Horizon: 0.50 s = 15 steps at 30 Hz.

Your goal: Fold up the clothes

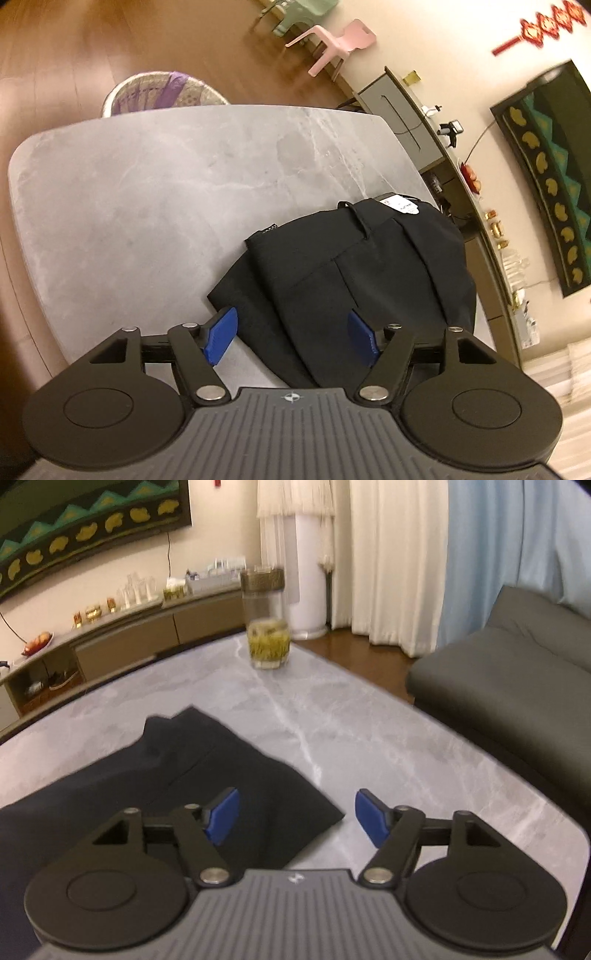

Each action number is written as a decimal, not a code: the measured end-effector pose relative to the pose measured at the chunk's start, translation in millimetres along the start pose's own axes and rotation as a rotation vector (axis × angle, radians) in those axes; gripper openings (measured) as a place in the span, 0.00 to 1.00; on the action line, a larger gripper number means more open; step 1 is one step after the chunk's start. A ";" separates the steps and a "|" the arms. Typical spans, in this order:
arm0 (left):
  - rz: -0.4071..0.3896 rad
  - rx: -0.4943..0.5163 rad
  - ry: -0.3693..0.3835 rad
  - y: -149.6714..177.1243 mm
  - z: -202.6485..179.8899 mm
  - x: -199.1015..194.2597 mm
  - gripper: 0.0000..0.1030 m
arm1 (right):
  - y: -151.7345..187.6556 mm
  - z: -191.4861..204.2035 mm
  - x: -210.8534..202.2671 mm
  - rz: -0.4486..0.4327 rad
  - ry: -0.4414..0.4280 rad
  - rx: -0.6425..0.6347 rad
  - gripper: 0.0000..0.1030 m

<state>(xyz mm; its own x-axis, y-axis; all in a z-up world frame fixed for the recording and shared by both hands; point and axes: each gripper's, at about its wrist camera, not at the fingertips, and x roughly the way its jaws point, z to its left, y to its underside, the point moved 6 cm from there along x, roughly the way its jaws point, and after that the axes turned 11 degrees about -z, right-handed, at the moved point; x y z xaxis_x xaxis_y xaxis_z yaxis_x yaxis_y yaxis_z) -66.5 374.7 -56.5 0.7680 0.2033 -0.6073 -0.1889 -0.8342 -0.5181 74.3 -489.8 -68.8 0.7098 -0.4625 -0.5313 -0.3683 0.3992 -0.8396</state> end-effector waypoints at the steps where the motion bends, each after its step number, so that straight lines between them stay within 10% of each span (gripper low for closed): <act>1: 0.003 0.004 -0.001 1.8 0.4 -0.5 0.68 | 1.9 -2.1 5.4 0.026 -0.003 0.026 0.68; 12: 0.021 -0.015 0.030 11.6 -4.7 0.5 0.80 | 16.2 -22.3 35.8 0.107 0.047 0.143 0.73; 14: 0.017 0.062 0.017 14.7 -16.6 9.4 0.67 | 17.0 -19.1 38.3 0.102 0.052 0.136 0.74; 15: 0.026 0.090 0.005 16.9 -19.7 15.4 0.19 | 16.5 -18.2 39.0 0.099 0.052 0.127 0.74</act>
<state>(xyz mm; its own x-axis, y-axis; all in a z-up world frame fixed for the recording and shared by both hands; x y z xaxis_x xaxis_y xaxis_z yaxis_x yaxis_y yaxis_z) -45.8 353.7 -62.8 0.7653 0.1792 -0.6182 -0.2628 -0.7897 -0.5543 85.0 -515.6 -105.4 0.6409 -0.4548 -0.6184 -0.3539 0.5399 -0.7637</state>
